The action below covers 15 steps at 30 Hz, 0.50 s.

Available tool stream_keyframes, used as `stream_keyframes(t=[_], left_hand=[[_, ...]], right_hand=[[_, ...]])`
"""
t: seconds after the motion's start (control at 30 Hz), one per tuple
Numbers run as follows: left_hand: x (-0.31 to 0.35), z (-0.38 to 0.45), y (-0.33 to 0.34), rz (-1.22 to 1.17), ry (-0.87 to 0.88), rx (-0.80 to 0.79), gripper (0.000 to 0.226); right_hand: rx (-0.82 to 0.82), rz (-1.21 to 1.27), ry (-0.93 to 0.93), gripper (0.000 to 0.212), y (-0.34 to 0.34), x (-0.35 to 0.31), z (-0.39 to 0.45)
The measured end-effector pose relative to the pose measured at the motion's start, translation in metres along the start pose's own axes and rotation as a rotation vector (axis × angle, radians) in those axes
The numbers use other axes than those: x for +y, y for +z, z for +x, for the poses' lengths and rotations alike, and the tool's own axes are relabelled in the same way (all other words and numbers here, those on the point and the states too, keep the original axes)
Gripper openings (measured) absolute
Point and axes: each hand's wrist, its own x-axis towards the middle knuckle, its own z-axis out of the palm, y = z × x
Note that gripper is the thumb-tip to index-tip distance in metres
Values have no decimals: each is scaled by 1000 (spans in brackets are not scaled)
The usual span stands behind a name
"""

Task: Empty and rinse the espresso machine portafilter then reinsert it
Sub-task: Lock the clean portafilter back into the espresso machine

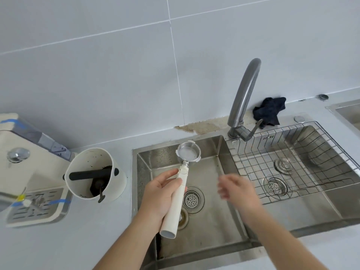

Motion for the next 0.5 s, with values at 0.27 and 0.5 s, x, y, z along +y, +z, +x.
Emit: stream_keyframes(t=[0.27,0.5], left_hand=[[-9,-3,-8,-138,-69,12,27],[-20,-13,-32,-174,-67,10,24]], right_hand=[[-397,235,97,35,63,16,-72],[-527,174,103,17,81,18,-92]])
